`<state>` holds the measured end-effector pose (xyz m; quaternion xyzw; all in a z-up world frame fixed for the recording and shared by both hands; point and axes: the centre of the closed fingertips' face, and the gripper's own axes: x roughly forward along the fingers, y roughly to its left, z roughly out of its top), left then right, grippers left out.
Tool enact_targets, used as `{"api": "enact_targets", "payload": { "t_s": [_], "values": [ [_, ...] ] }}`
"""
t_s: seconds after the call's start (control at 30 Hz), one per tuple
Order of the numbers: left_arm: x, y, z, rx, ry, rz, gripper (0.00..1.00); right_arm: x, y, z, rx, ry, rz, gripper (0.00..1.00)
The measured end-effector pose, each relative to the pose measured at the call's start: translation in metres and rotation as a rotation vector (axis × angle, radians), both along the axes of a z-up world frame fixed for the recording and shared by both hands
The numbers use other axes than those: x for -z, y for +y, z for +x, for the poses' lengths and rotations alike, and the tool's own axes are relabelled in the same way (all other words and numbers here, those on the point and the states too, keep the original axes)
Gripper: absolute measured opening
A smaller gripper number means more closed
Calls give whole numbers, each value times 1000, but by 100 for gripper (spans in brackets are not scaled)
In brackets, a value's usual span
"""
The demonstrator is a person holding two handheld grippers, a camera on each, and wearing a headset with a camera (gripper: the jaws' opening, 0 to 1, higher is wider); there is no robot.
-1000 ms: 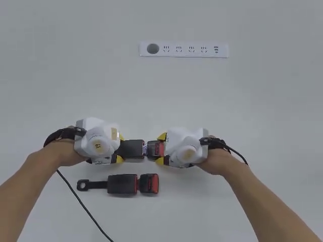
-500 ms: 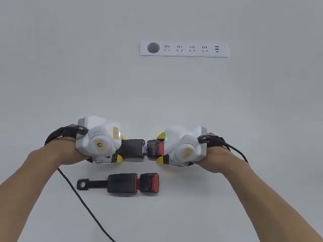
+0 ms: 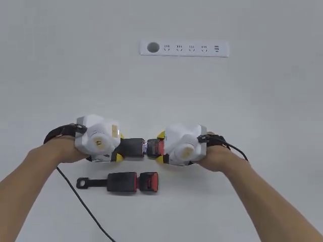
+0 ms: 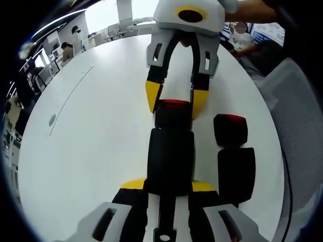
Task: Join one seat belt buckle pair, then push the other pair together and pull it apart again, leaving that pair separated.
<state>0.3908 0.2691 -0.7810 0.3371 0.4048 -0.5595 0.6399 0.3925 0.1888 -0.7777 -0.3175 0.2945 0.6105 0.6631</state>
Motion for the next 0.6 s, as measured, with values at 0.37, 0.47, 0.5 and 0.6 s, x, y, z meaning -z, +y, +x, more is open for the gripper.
{"api": "enact_targets", "payload": {
  "t_s": [0.37, 0.47, 0.5, 0.6],
  "values": [
    [-2, -1, 0, 1, 7, 0, 31, 2, -16, 1, 3, 1, -27, 29],
    [-1, -1, 1, -4, 8, -5, 31, 1, -16, 1, -1, -1, -25, 30],
    [-2, -1, 0, -5, 8, -5, 31, 1, -16, 1, -1, 1, -25, 30],
    [-3, -1, 0, -7, 7, -8, 31, 1, -17, 2, 0, -2, -30, 30]
  ]
}}
